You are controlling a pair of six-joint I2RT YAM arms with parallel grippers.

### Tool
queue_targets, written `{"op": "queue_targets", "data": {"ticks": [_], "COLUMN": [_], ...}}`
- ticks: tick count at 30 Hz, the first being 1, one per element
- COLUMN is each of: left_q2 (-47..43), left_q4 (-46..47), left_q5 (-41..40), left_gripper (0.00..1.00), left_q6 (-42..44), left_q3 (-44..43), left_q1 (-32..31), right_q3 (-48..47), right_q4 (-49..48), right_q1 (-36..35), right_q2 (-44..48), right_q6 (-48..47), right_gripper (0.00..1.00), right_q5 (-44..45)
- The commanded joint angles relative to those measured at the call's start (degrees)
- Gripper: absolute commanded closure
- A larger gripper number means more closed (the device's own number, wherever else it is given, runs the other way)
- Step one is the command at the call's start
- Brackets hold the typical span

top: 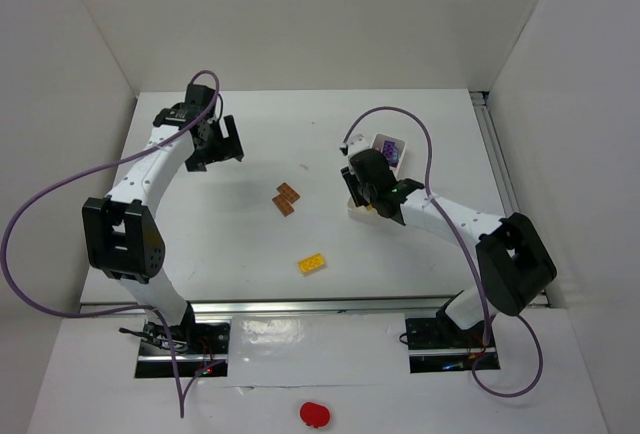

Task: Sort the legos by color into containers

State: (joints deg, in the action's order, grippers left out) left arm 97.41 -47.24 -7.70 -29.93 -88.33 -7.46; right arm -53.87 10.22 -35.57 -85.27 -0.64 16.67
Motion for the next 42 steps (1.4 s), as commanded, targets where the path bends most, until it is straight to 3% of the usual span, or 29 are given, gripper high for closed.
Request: {"op": "queue_targets", "data": {"ticks": [1, 3, 8, 12, 14, 16, 21, 27, 32, 42], "left_q2": [0.2, 0.7, 1.2, 1.2, 1.2, 1.2, 1.2, 0.7, 0.7, 0.7], "left_q4": [-0.2, -0.2, -0.7, -0.7, -0.7, -0.7, -1.3, -1.8, -2.3, -2.3], "left_q5": [-0.6, -0.6, -0.6, -0.6, -0.6, -1.1, -3.4, -4.9, -4.9, -4.9], "left_gripper": [0.0, 0.0, 0.0, 0.0, 0.0, 0.0, 0.0, 0.0, 0.0, 0.0], "left_q6": [0.6, 0.6, 0.6, 0.6, 0.1, 0.1, 0.6, 1.7, 2.2, 2.8], "left_q3": [-2.5, -3.0, -3.5, -4.0, -4.0, -4.0, -4.6, -6.2, -6.2, -5.6], "left_q1": [-0.4, -0.9, -1.4, -1.4, -1.4, -1.4, -1.4, -0.9, 1.0, 1.5], "right_q3": [0.5, 1.0, 1.0, -1.6, -3.3, -4.1, -4.1, -3.5, -4.3, -12.1], "right_q4": [-4.7, -5.2, -4.0, -1.4, 0.7, 2.5, 7.4, 14.4, 16.5, 21.9], "right_q1": [0.3, 0.3, -0.2, -0.7, -1.3, -3.2, -10.5, -18.6, -20.3, -21.6], "right_q2": [0.5, -0.1, 0.7, 2.9, 4.4, 5.4, 6.2, 1.3, -3.0, -14.3], "right_q6": [-1.5, -2.1, -2.1, -1.0, -0.5, 1.1, 4.4, 4.6, 0.5, -3.8], "right_gripper": [0.63, 0.55, 0.15, 0.15, 0.2, 0.28, 0.31, 0.18, 0.12, 0.12], "right_q5": [-0.5, -0.5, -0.5, -0.5, -1.1, -3.4, -12.5, -17.2, -18.6, -20.9]}}
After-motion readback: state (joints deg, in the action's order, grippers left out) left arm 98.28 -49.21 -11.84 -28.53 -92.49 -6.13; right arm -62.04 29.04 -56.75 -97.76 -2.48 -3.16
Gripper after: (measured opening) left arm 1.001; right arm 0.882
